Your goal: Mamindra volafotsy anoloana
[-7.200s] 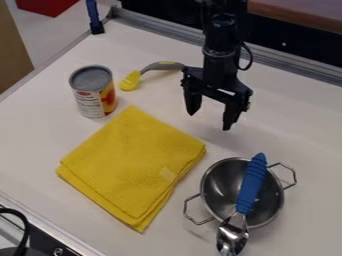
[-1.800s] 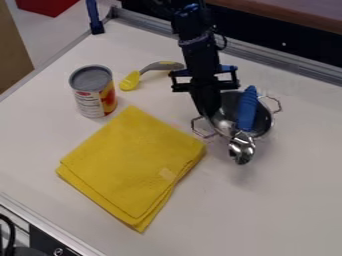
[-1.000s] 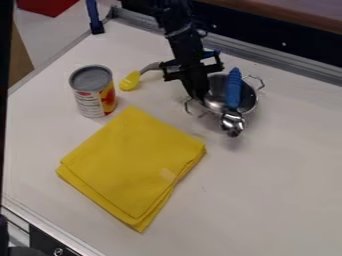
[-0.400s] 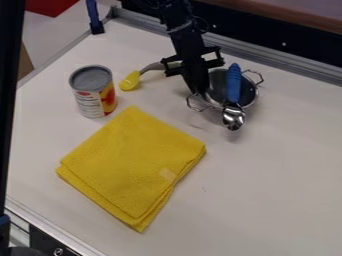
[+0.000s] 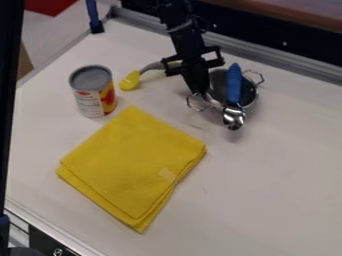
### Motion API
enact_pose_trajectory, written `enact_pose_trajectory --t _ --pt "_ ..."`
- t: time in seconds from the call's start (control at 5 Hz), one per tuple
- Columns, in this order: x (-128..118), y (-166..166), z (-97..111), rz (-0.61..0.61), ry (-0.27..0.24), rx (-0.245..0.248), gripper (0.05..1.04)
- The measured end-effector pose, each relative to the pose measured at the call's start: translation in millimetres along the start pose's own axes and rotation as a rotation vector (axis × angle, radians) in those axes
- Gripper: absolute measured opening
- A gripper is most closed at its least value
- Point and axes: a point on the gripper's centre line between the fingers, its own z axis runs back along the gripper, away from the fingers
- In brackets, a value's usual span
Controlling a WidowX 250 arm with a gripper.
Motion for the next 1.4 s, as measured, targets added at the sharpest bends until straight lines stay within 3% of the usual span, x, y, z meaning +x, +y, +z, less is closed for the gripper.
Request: enact_pose_trajectory --t 0.2,0.4,0.8,1.0,1.4 --pt "0 3 1 0.005 -0.003 -0.001 0.077" --pt "2 5 2 -0.002 -0.015 0.006 0.218" --pt "3 11 1 0.001 -0.018 -0.003 0.76" --pt "4 14 1 0.015 -0.017 -0.011 0.986" --pt "3 19 5 0.047 -0.013 -0.028 0.997"
